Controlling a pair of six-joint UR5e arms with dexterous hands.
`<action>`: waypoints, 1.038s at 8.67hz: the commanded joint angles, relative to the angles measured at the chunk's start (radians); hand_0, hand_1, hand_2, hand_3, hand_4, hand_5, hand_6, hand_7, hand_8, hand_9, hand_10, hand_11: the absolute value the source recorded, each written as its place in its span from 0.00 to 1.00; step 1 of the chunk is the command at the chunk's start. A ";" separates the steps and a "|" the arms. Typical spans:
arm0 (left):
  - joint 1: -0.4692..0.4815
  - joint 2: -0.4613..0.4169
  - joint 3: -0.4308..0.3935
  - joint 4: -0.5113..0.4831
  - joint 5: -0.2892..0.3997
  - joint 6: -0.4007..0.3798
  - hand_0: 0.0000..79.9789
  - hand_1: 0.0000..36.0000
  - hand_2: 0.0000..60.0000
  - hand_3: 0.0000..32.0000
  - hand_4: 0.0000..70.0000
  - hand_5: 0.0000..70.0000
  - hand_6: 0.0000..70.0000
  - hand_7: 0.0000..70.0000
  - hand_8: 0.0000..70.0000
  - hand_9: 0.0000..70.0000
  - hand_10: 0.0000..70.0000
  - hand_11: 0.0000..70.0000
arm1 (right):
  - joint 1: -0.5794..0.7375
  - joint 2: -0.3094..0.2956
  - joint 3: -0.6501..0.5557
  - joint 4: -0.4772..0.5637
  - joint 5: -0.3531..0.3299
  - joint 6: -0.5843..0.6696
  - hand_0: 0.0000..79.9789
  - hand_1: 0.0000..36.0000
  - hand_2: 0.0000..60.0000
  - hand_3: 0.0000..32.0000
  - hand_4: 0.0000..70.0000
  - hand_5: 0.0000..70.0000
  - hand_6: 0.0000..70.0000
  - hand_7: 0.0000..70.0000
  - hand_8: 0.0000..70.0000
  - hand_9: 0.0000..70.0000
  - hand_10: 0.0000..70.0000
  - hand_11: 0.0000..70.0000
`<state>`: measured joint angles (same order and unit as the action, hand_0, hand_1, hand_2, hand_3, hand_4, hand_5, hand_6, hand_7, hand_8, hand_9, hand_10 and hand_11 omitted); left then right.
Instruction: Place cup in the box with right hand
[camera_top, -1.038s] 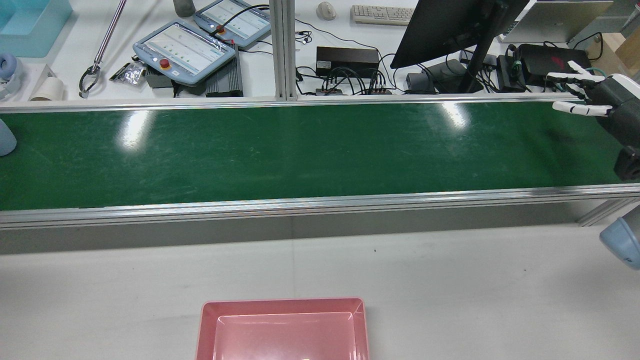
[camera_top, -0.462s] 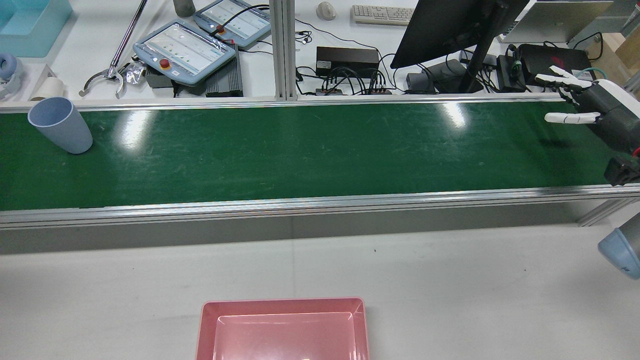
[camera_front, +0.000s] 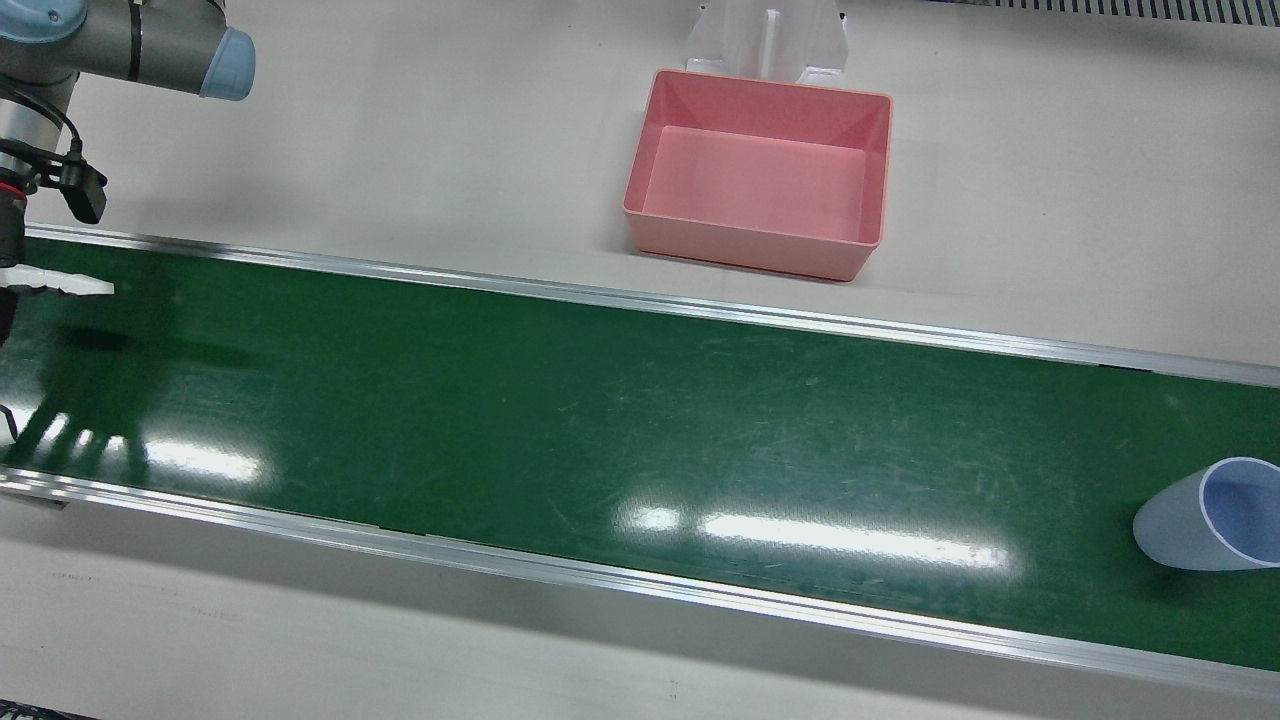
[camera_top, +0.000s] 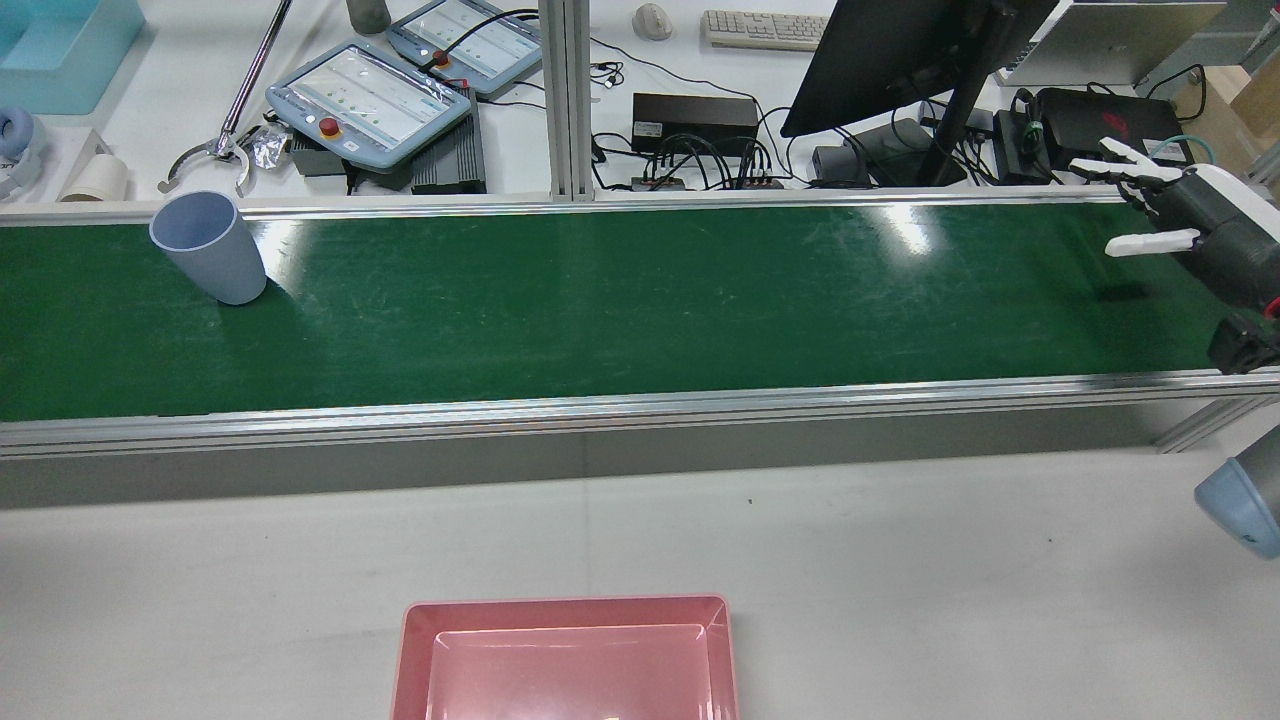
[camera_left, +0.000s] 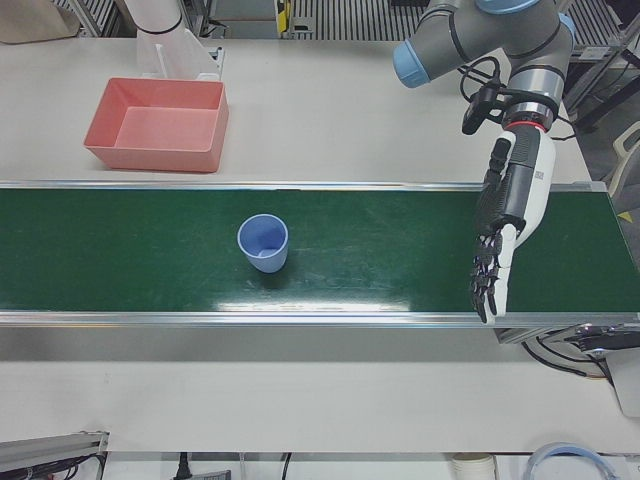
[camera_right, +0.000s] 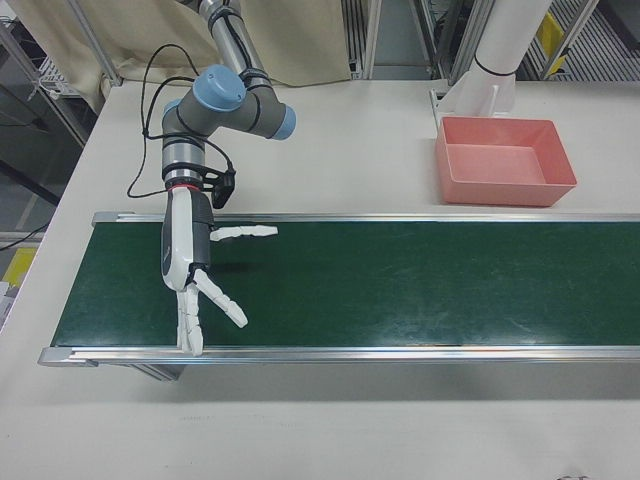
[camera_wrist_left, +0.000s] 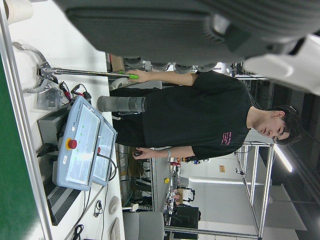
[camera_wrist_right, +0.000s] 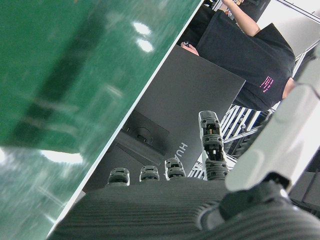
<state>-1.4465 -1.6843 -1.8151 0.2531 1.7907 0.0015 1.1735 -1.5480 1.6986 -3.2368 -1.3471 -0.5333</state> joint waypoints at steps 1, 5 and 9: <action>0.000 0.000 0.000 0.000 -0.001 0.000 0.00 0.00 0.00 0.00 0.00 0.00 0.00 0.00 0.00 0.00 0.00 0.00 | 0.003 0.000 -0.002 0.000 0.000 0.006 0.54 0.18 0.14 0.04 0.20 0.04 0.04 0.16 0.02 0.08 0.04 0.07; 0.000 0.000 0.000 0.000 -0.001 0.000 0.00 0.00 0.00 0.00 0.00 0.00 0.00 0.00 0.00 0.00 0.00 0.00 | 0.006 0.000 -0.002 0.000 0.000 0.009 0.55 0.16 0.09 0.03 0.22 0.04 0.04 0.17 0.02 0.08 0.04 0.07; 0.000 0.000 0.000 0.000 -0.001 0.000 0.00 0.00 0.00 0.00 0.00 0.00 0.00 0.00 0.00 0.00 0.00 0.00 | 0.005 0.002 0.000 0.000 0.000 0.009 0.52 0.25 0.29 0.04 0.18 0.04 0.04 0.17 0.02 0.08 0.04 0.07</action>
<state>-1.4465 -1.6843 -1.8147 0.2531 1.7909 0.0015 1.1788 -1.5465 1.6969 -3.2367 -1.3468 -0.5247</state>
